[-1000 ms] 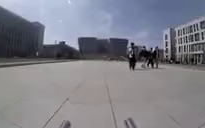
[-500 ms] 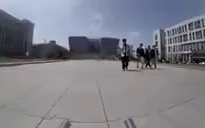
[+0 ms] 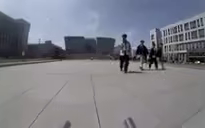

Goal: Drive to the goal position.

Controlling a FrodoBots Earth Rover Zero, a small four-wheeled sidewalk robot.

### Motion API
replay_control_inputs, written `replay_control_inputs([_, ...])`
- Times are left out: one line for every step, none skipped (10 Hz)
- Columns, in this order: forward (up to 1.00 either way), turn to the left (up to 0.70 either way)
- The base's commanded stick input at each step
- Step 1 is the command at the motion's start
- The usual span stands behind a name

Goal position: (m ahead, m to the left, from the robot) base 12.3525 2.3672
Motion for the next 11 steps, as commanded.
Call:
replay_control_inputs([0.85, 0.00])
replay_control_inputs([0.85, 0.00])
replay_control_inputs([0.85, 0.00])
replay_control_inputs([0.85, 0.00])
replay_control_inputs([0.85, 0.00])
replay_control_inputs([0.85, 0.00])
replay_control_inputs([0.85, 0.00])
replay_control_inputs([0.41, 0.00])
replay_control_inputs([0.00, 0.00])
replay_control_inputs([0.00, 0.00])
replay_control_inputs([0.00, 0.00])
